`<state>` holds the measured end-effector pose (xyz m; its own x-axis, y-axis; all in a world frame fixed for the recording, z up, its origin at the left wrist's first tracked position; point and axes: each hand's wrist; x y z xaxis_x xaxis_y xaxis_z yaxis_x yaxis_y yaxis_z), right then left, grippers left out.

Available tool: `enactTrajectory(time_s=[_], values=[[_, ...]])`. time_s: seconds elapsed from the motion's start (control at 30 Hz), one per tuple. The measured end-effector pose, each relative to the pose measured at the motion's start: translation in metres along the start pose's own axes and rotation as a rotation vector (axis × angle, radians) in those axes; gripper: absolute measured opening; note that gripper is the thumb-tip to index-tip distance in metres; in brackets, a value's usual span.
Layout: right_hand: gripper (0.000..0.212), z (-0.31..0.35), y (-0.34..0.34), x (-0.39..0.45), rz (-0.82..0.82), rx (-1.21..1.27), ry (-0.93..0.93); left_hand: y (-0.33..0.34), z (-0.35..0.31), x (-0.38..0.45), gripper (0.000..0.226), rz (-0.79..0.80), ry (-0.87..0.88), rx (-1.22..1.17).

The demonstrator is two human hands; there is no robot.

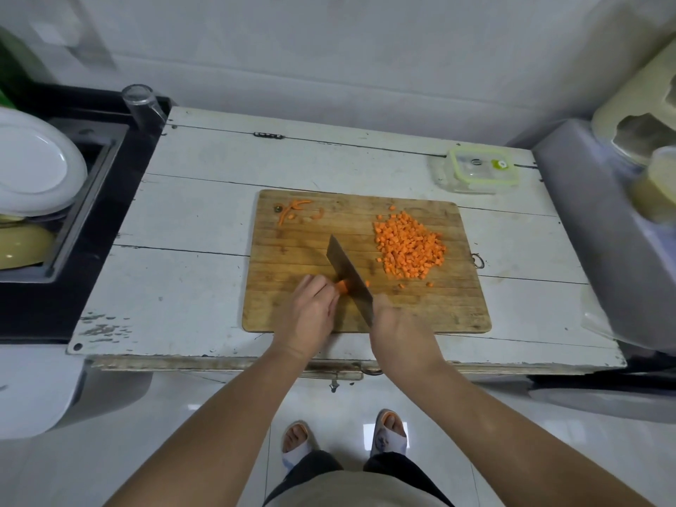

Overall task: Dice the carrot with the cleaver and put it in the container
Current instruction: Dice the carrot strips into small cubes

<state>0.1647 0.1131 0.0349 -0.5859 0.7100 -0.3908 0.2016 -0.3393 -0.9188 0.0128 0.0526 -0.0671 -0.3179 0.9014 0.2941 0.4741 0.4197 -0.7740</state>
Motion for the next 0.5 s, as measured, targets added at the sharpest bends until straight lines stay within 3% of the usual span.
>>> enactTrajectory(time_s=[0.13, 0.3, 0.5], values=[[0.02, -0.001, -0.002, 0.019, -0.038, 0.035, 0.0, -0.004, -0.002, -0.001, 0.011, -0.012, 0.007, -0.007], [0.01, -0.04, -0.013, 0.022, -0.113, 0.118, 0.141, -0.003, 0.002, -0.001, 0.008, 0.004, 0.0, -0.017], [0.005, -0.02, -0.011, -0.006, -0.114, 0.128, -0.044, -0.005, -0.002, -0.002, 0.014, 0.0, -0.009, -0.026]])
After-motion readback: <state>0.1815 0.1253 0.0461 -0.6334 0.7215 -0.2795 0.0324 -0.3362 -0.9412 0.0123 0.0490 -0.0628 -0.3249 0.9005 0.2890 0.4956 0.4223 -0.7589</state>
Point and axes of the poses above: each hand's wrist, its own x-axis towards the middle knuckle, its own y-axis out of the palm, z = x × y, and after that the axes turned 6 degrees about z, right-handed
